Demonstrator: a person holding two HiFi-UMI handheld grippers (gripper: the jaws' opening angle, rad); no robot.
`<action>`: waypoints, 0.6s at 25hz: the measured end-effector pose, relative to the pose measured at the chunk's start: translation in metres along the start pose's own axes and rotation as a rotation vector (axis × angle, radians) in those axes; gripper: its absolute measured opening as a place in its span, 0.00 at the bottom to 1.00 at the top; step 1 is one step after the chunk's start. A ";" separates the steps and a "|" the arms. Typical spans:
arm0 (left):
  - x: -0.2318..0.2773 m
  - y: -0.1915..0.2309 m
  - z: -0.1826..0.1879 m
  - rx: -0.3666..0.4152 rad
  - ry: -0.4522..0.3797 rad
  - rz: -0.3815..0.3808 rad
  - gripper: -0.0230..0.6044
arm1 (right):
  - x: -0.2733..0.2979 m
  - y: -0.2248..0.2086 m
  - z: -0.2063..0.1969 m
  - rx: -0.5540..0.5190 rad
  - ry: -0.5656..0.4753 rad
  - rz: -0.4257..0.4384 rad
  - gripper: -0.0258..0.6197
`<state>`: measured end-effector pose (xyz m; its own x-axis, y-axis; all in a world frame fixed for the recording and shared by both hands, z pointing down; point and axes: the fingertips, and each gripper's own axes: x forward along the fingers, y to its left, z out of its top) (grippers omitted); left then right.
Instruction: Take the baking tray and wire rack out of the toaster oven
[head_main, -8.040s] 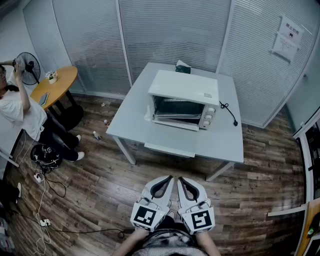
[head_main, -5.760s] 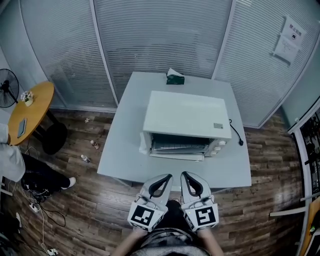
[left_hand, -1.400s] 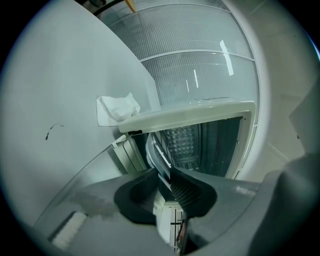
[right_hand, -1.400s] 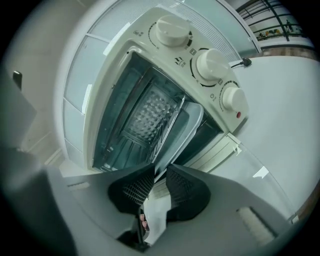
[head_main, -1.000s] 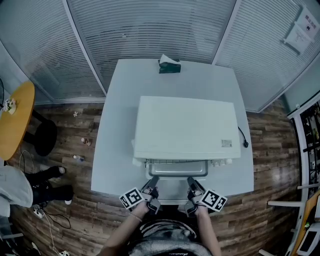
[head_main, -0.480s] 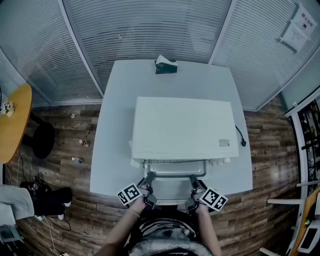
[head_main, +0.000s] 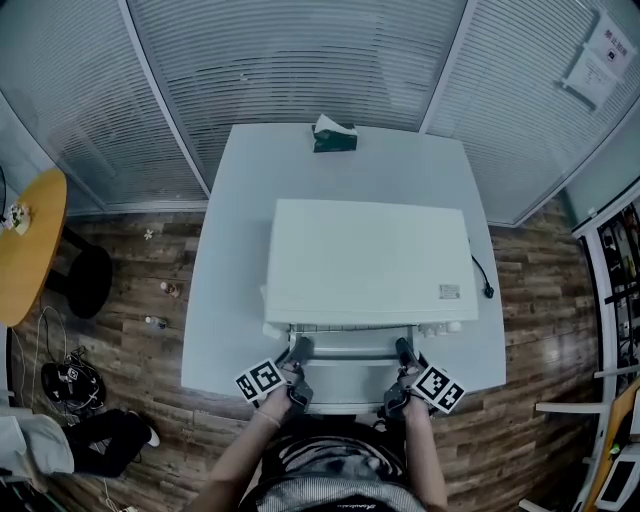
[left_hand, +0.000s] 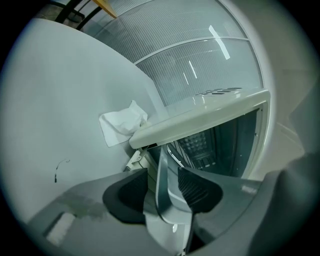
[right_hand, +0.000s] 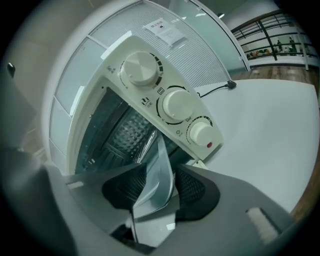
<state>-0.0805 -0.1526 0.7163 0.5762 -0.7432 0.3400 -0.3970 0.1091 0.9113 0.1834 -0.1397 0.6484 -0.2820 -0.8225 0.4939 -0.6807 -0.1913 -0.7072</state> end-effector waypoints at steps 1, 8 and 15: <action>0.003 -0.001 0.001 0.003 0.001 0.003 0.33 | 0.001 -0.002 0.001 -0.001 -0.001 -0.006 0.30; -0.002 -0.002 0.000 0.047 -0.014 0.017 0.10 | -0.004 -0.003 -0.004 -0.032 0.026 -0.016 0.12; -0.024 -0.007 -0.015 0.097 -0.018 0.031 0.10 | -0.023 -0.003 -0.012 -0.013 0.058 0.004 0.12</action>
<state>-0.0810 -0.1260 0.7051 0.5501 -0.7520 0.3632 -0.4824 0.0689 0.8733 0.1838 -0.1137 0.6453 -0.3227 -0.7910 0.5198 -0.6884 -0.1808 -0.7025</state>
